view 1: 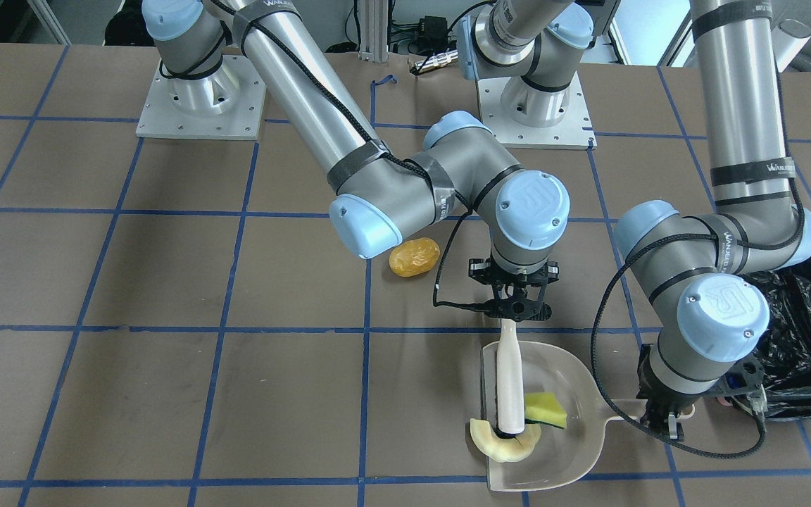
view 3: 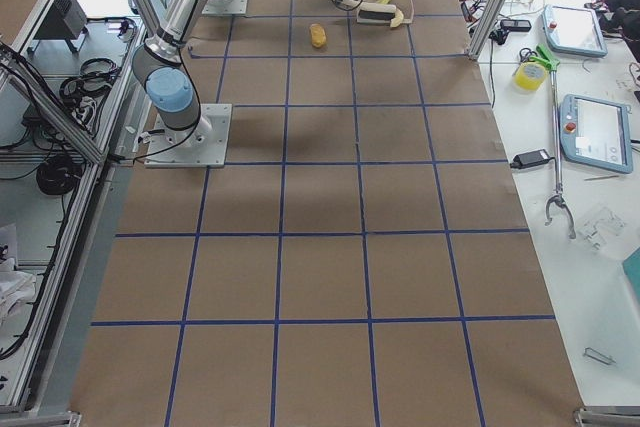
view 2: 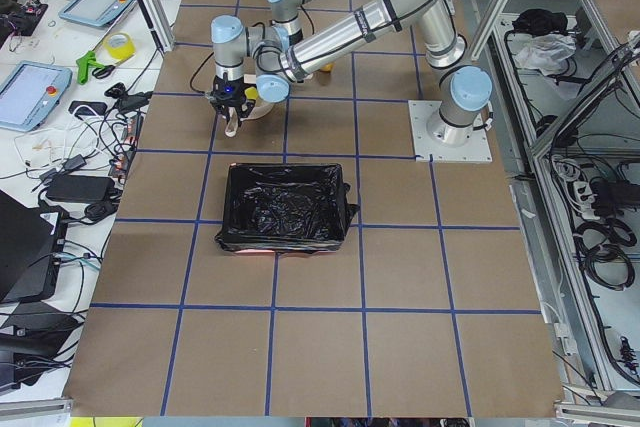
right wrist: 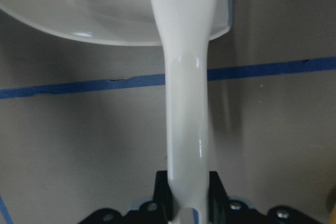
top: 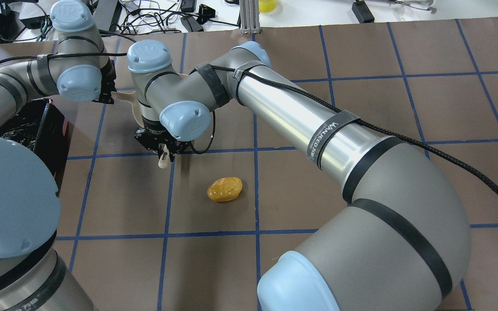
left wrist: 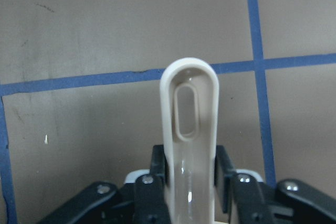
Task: Sweep and dump trash into bin
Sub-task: 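Sweep the sponge and banana peel into the dustpan with the right gripper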
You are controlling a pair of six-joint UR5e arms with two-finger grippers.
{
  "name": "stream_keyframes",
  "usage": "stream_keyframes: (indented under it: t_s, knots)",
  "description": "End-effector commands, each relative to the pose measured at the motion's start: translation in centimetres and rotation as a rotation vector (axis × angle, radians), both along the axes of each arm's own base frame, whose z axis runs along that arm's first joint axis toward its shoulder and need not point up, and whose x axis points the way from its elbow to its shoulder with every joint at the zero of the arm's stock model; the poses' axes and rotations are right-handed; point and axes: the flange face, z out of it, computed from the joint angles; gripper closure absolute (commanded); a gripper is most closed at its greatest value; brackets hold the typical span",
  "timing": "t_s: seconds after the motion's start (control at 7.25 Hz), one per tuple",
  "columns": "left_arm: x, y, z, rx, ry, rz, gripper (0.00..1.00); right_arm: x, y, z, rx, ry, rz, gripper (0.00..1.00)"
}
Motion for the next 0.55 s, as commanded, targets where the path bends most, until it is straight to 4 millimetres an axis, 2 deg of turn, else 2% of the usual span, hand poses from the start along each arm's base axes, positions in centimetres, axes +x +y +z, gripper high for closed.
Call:
stream_keyframes:
  t_s: [0.0,0.28,0.41]
  knots:
    - [0.0,0.0,0.0,0.0,0.001,-0.001,1.0,1.9,0.4,0.6,-0.001,-0.042,0.006,1.0]
    - [0.0,0.0,0.1,-0.002,0.003,0.001,1.0,1.7,0.8,2.1,0.006,-0.046,-0.004,1.0]
    - [0.0,0.0,0.2,-0.004,0.004,0.0,1.0,0.7,1.8,4.5,0.043,-0.017,-0.007,1.0]
